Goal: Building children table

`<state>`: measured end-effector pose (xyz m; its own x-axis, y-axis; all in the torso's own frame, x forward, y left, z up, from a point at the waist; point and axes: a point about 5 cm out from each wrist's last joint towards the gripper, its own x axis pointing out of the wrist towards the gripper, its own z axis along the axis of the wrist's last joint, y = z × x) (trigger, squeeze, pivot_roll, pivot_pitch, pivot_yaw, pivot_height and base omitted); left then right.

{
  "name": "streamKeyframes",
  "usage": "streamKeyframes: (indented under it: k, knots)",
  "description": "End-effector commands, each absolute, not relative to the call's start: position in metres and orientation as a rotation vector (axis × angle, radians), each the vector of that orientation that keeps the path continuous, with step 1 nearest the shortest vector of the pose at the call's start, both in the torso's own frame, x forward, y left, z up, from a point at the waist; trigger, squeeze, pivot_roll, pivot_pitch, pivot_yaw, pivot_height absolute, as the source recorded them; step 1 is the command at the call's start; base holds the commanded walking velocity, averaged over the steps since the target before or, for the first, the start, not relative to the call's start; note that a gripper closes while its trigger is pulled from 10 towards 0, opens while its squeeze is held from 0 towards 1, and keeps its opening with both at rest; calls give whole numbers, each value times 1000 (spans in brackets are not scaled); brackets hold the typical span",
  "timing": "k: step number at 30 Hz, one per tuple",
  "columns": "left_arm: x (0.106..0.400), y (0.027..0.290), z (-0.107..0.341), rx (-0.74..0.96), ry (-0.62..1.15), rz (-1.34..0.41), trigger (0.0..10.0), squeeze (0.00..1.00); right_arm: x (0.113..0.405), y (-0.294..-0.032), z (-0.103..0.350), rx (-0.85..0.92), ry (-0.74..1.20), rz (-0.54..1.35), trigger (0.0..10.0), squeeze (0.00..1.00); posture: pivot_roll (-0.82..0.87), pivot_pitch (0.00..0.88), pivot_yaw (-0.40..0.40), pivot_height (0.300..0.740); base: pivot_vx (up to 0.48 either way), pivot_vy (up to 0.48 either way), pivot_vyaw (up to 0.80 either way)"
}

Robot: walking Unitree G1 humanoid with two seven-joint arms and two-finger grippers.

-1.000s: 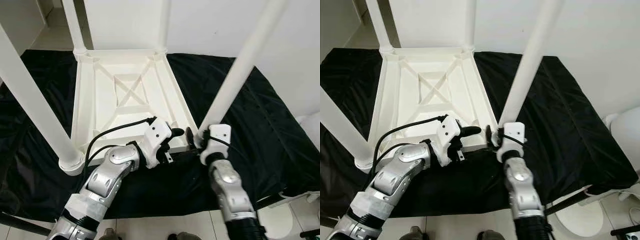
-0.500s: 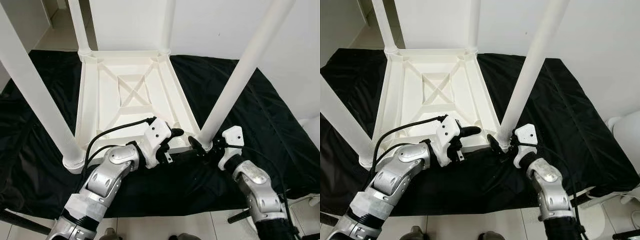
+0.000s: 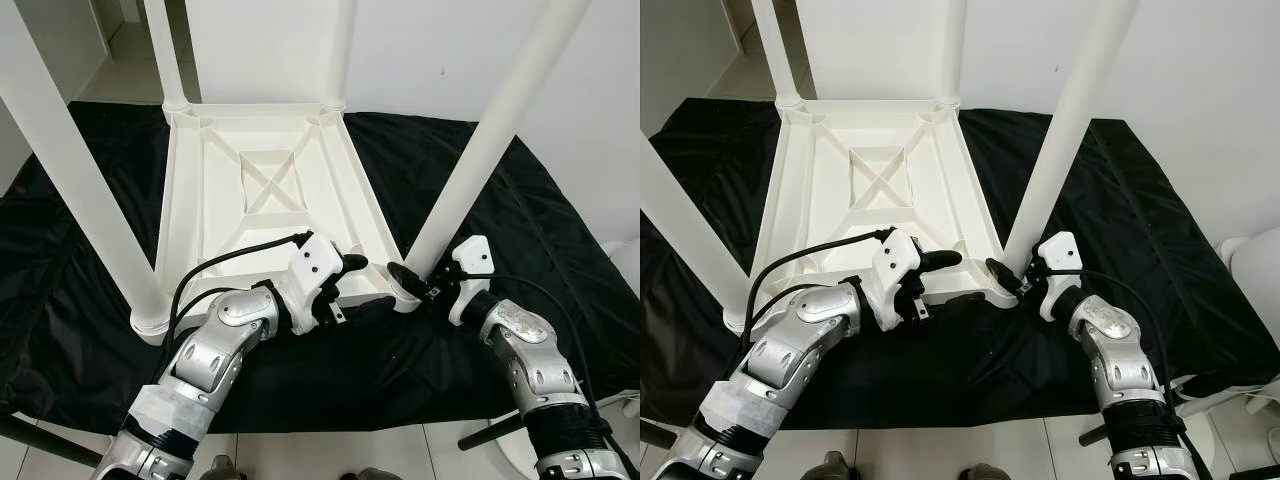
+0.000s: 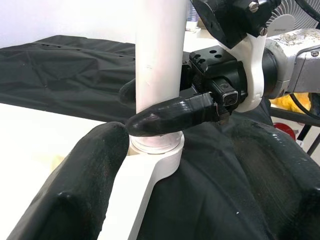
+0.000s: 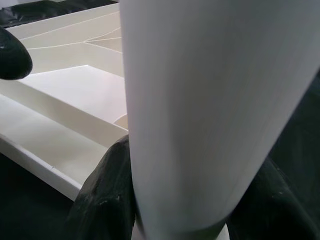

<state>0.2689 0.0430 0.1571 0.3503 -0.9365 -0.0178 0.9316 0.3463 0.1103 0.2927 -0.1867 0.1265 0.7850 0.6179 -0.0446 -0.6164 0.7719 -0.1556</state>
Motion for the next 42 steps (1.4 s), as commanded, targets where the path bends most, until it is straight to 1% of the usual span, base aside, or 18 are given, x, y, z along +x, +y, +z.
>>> streamKeyframes:
  k: [1,6,7,9,13,14,17,18,20,23,26,28,30,31,34,39,40,42]
  knots:
    - [270,42,156,114,-45,-1222,10000,0,289,-192,120,-174,27,681,0,0,13,0,-39,740,0,0,0]
    - [270,42,157,114,-46,-1222,10000,0,286,-193,117,-166,31,669,0,0,6,0,-36,740,0,0,0]
    - [270,42,157,114,-46,-1221,10000,0,284,-190,118,-151,22,638,10000,0,3,0,-37,740,0,0,0]
    - [270,42,157,114,-46,-1221,10000,0,284,-190,118,-151,22,638,10000,0,3,0,-37,740,0,0,0]
    - [270,42,156,114,-48,-1219,10000,0,282,-184,120,-132,-4,575,10000,0,2,0,-40,740,0,0,0]
    - [270,42,156,115,-49,-1215,10000,0,282,-180,122,-118,-15,520,10000,0,1,0,-41,740,0,0,0]
    - [270,42,156,116,-50,-1210,10000,0,281,-175,123,-120,-32,470,10000,0,1,0,-45,740,0,0,0]
    - [270,42,156,116,-50,-1205,10000,0,280,-170,123,-114,-35,399,10000,0,2,2,-47,740,0,0,0]
    - [270,42,155,115,-50,-1199,10000,0,278,-165,122,-106,-35,321,10000,0,1,4,-48,740,0,0,0]
    - [270,42,155,115,-50,-1197,10000,0,277,-164,121,-102,-34,303,10000,0,1,4,-48,740,0,0,0]
    - [270,42,155,115,-51,-1191,10000,0,271,-153,116,-75,-29,96,10000,0,-2,5,-53,740,0,0,0]
    - [270,41,155,114,-54,-1186,10000,0,269,-146,113,-73,-17,8,10000,0,-2,5,-53,740,0,0,0]
    - [270,41,155,114,-54,-1186,10000,0,269,-146,113,-73,-17,8,10000,0,-2,5,-53,740,0,0,0]
    - [270,41,155,116,-56,-1183,10000,0,268,-140,111,-73,-8,-37,10000,0,-4,6,-53,740,0,0,0]
    - [271,41,154,123,-59,-1178,10000,0,267,-135,112,-54,-8,-63,10000,0,-4,6,-54,740,0,0,0]
    - [271,41,154,123,-60,-1173,10000,0,267,-132,113,-46,-10,-63,10000,0,-4,6,-54,740,0,0,0]
    - [272,41,155,125,-63,-1169,10000,0,266,-131,115,-45,-16,-56,10000,1000,-6,7,-52,740,0,0,0]
    - [272,41,155,130,-67,-1161,10000,0,265,-133,116,-45,-25,-53,10000,1000,-7,7,-53,740,0,0,0]
